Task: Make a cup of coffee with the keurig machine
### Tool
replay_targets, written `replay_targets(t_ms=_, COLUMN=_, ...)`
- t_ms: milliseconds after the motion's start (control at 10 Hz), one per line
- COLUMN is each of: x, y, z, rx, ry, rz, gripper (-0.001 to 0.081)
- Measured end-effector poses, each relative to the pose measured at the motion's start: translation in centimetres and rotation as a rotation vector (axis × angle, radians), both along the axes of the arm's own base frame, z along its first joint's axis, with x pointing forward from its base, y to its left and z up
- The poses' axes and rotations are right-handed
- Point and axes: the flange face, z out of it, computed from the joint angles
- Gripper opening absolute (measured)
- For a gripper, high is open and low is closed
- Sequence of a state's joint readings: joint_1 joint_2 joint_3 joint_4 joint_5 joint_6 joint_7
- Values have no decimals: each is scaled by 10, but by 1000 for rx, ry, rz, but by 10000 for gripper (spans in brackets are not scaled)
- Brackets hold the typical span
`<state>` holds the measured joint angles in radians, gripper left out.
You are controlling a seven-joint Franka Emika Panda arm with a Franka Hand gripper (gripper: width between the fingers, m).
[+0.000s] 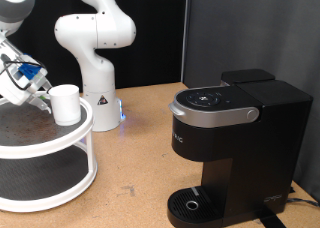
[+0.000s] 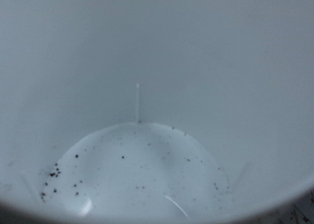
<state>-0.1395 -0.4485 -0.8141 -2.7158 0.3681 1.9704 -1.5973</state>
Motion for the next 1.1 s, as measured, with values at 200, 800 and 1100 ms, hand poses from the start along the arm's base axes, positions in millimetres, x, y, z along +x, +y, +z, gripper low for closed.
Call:
replay_targets(t_ms=200, x=2, y=1, z=-1, rx=18, ry=-20, rz=-6, gripper=807)
replay_targets(t_ms=800, x=0, y=-3, z=5, rx=24, ry=-45, rz=-14, gripper=236)
replay_targets(t_ms=1100, x=-2, y=-6, z=12, rx=27, ry=-50, rz=-37, gripper=72)
